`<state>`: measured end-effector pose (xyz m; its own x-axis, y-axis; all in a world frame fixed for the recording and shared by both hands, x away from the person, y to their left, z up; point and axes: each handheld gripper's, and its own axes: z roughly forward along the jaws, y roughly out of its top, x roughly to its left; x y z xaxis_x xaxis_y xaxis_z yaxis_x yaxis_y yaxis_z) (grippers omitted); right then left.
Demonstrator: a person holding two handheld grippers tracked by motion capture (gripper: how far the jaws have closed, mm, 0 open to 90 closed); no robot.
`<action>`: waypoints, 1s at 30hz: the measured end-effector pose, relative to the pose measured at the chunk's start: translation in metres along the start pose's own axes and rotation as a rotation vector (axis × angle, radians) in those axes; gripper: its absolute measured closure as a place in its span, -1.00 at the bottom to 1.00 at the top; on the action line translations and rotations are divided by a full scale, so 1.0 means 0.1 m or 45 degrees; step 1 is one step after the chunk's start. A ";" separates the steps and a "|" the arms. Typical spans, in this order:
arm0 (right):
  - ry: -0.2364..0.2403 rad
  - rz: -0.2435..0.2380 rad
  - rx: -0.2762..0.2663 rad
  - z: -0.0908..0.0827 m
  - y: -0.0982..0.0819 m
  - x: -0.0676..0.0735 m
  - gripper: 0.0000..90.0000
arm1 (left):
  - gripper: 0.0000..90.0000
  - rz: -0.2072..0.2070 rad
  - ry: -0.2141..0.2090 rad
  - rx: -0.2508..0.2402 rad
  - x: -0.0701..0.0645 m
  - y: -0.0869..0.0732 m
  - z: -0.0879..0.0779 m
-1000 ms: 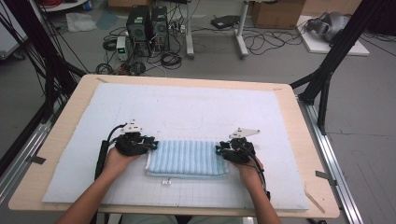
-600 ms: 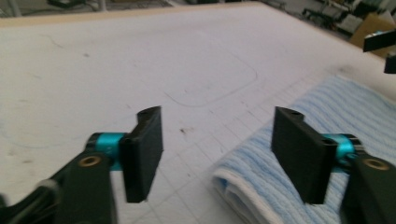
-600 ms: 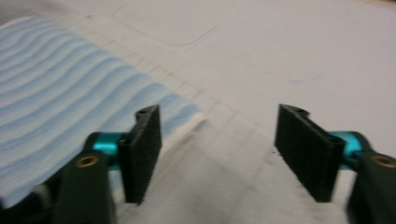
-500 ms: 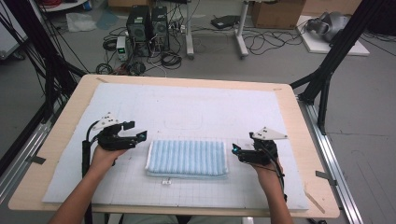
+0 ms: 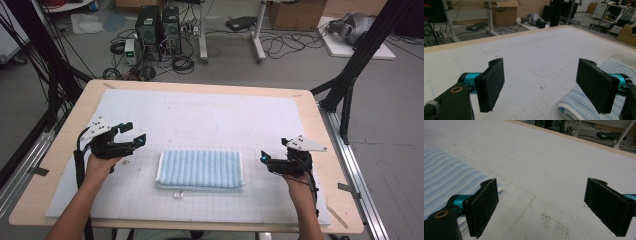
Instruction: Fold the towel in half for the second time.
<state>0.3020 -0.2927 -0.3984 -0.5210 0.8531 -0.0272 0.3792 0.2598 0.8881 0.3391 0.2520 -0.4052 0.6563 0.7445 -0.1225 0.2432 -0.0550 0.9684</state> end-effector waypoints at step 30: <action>0.011 0.001 -0.005 -0.04 0.05 0.01 -0.75 | -0.47 0.016 0.001 0.026 -0.03 -0.06 -0.05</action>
<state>0.3007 -0.2926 -0.3919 -0.5273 0.8494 -0.0222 0.3765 0.2570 0.8901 0.3322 0.2532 -0.4097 0.6585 0.7444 -0.1104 0.2497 -0.0778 0.9652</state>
